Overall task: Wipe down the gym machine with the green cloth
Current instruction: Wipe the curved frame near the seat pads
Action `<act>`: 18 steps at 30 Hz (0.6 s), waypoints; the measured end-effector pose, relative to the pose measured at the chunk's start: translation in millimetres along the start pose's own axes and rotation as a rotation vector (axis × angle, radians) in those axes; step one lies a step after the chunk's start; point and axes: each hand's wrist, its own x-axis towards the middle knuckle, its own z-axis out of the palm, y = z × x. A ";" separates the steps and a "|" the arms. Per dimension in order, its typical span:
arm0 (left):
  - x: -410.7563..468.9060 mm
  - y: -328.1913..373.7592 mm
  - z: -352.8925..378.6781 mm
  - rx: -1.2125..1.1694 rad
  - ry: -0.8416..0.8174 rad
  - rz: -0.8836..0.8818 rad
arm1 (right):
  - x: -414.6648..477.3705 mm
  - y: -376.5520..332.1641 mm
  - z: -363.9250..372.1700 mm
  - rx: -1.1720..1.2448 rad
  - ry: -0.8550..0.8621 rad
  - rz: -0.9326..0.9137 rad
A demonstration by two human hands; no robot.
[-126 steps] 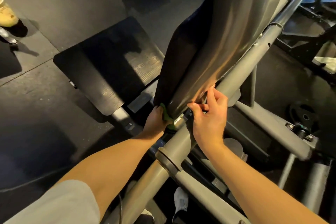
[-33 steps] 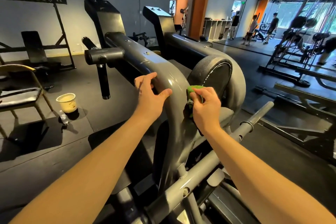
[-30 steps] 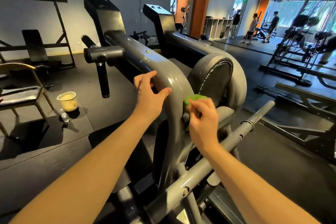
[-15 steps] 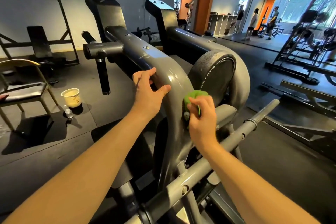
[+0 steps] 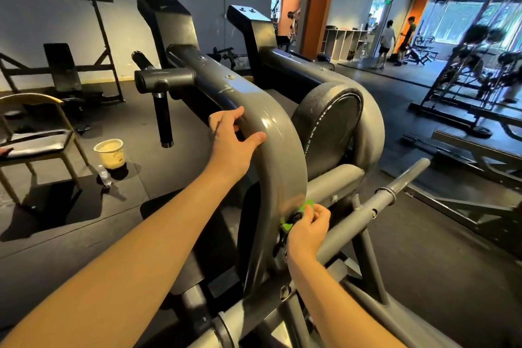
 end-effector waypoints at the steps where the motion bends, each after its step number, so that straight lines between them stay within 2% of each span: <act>1: -0.2 -0.1 0.2 -0.001 0.003 0.002 | -9.0 1.1 1.8 -0.009 -0.010 -0.016; 4: 1.0 -2.8 1.2 0.000 0.011 0.019 | -47.2 10.2 4.2 -0.001 -0.107 -0.073; 6: 1.3 -3.6 2.4 -0.002 0.010 0.020 | -48.9 16.0 3.8 0.028 -0.140 -0.040; 10: 0.8 -3.4 2.1 -0.001 0.011 0.021 | -6.0 8.1 1.6 0.069 -0.003 0.153; 12: 1.1 -4.5 2.2 -0.005 0.010 0.021 | 3.7 -5.5 3.0 0.043 0.035 0.177; 16: 0.7 -4.6 2.2 -0.031 0.006 0.014 | 5.2 -63.2 7.9 0.111 -0.061 -0.031; 18: 0.0 -3.5 2.5 -0.038 0.011 0.012 | 16.9 -102.6 18.3 0.060 -0.142 -0.239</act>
